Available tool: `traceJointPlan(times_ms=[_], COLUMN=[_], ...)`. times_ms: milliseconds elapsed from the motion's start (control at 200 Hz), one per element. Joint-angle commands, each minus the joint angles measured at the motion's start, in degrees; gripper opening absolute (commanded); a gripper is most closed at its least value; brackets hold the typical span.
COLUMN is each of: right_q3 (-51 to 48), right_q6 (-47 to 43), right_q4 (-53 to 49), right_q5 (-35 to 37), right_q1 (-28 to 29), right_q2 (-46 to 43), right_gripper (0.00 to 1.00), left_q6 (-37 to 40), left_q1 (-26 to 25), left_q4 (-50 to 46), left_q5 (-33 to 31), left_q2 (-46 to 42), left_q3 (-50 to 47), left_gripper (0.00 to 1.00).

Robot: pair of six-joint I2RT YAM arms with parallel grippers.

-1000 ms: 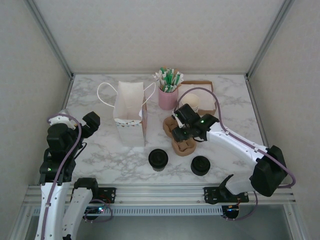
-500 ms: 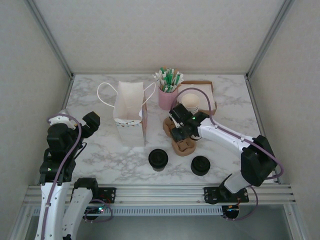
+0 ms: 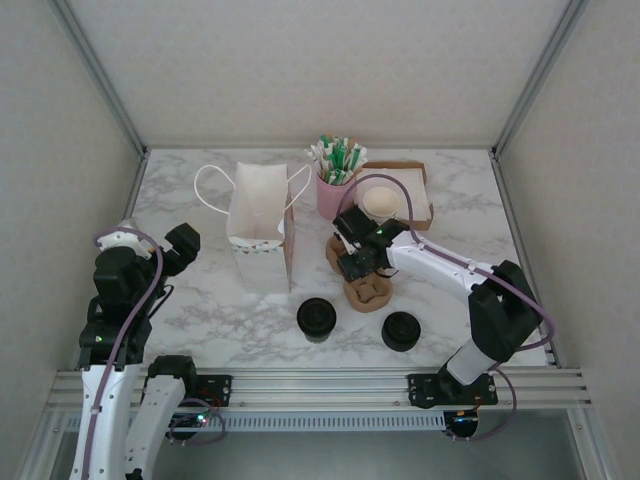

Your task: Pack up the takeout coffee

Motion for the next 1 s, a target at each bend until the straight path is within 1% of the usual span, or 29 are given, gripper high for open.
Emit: traceJointPlan(times_ms=[0,205,235,280,510,636,866,931,941,961,996], right_q3=[2.0,2.1,2.1,2.3,1.8,1.1,1.0,1.0,1.0,1.1,1.0], right_q6=[-0.5,-0.4,-0.6,-0.4,0.1,0.3,1.0,1.1,1.1,1.1,1.1], right_q4=[-1.2,-1.2,-1.3,-1.5,-0.8,-0.1,-0.1,-0.1,-0.2,-0.2,-0.2], right_q5=[0.7,1.2,1.2,1.6,2.3,1.4,0.9,0.9,0.9,0.8,0.8], right_q1=[-0.3,-0.3,-0.3,-0.3,-0.3,-0.4,-0.3,-0.3,-1.4,-1.8,-1.8], right_q2=[1.7,2.1,2.2,2.2,1.0,-0.4,0.8,0.9,1.0,1.0,1.1], right_gripper=[0.53,0.51,0.48,0.47,0.47,0.48,0.46,0.46,0.45,0.45,0.42], left_q6=[-0.2,-0.2,-0.2,-0.2,-0.2,-0.2,-0.2,-0.2,-0.2,-0.2,-0.2], left_q1=[0.6,0.6,0.6,0.6,0.6,0.6,0.6,0.6,0.6,0.6,0.6], left_q4=[0.0,0.1,0.1,0.1,0.1,0.1,0.0,0.0,0.0,0.0,0.0], left_q5=[0.0,0.1,0.1,0.2,0.1,0.2,0.2,0.2,0.2,0.1,0.1], left_q2=[0.0,0.0,0.0,0.0,-0.1,0.0,0.1,0.1,0.1,0.1,0.1], left_q3=[-0.4,-0.4,-0.4,-0.4,-0.5,-0.5,-0.4,-0.3,-0.4,-0.4,-0.4], left_gripper=[1.00,1.00,1.00,1.00,1.00,1.00,1.00,1.00,1.00,1.00,1.00])
